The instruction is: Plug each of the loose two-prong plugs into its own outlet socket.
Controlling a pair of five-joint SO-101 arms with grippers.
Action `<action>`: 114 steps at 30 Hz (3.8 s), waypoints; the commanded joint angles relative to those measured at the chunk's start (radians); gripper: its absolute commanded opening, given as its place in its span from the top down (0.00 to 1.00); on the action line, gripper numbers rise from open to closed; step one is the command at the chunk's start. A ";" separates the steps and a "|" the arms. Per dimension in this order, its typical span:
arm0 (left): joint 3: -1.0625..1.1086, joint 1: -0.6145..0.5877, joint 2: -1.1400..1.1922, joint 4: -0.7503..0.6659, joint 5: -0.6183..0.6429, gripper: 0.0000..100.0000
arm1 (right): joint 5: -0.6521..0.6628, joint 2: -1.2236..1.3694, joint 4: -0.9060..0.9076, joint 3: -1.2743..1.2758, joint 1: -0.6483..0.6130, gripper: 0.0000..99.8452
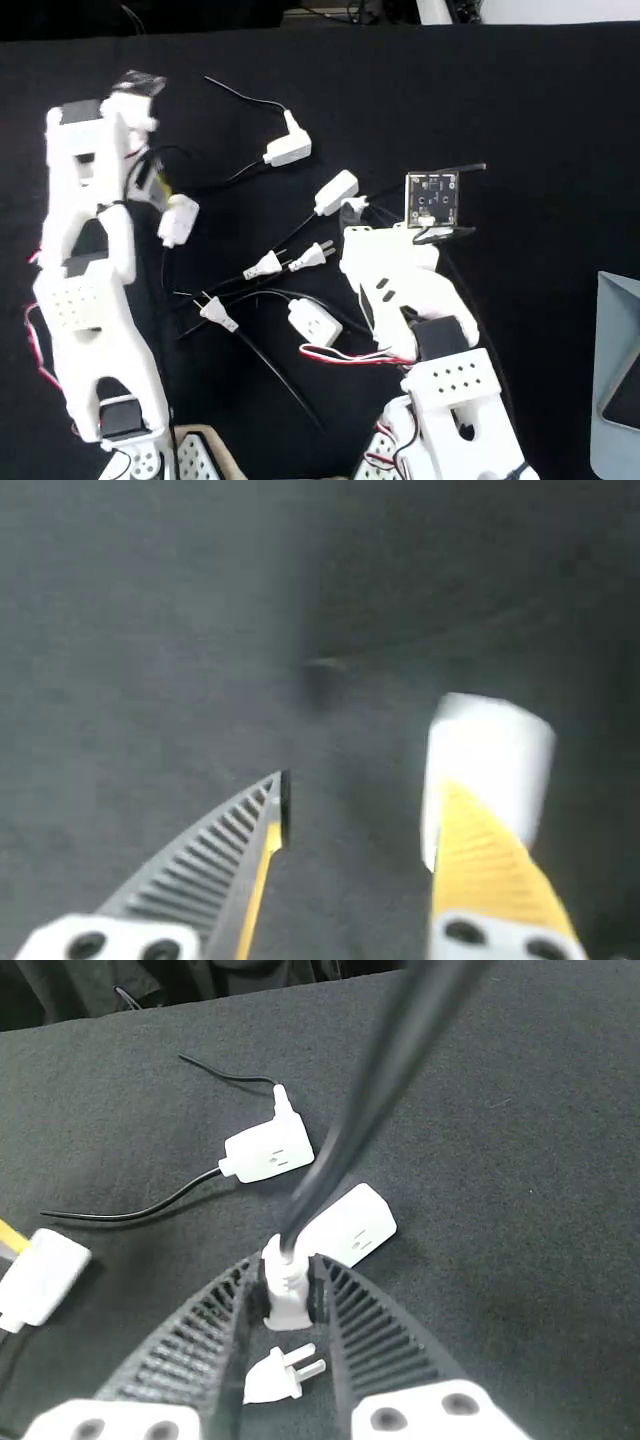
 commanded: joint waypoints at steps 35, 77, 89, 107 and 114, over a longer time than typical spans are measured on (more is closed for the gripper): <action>-0.269 0.127 0.072 0.298 0.043 0.76 | 0.023 -0.012 -0.015 -0.008 0.006 0.99; 0.806 0.082 -0.474 -0.557 0.041 0.73 | 0.023 -0.012 -0.015 0.004 -0.029 0.99; 0.774 0.194 -0.457 -0.471 0.043 0.83 | 0.025 -0.012 -0.015 0.004 -0.028 0.99; 1.004 0.403 -0.690 -0.468 -0.023 0.72 | 0.025 -0.012 -0.015 0.004 -0.026 0.99; 0.978 0.375 -0.856 -0.381 -0.023 0.72 | 0.025 -0.012 -0.015 0.002 -0.026 0.99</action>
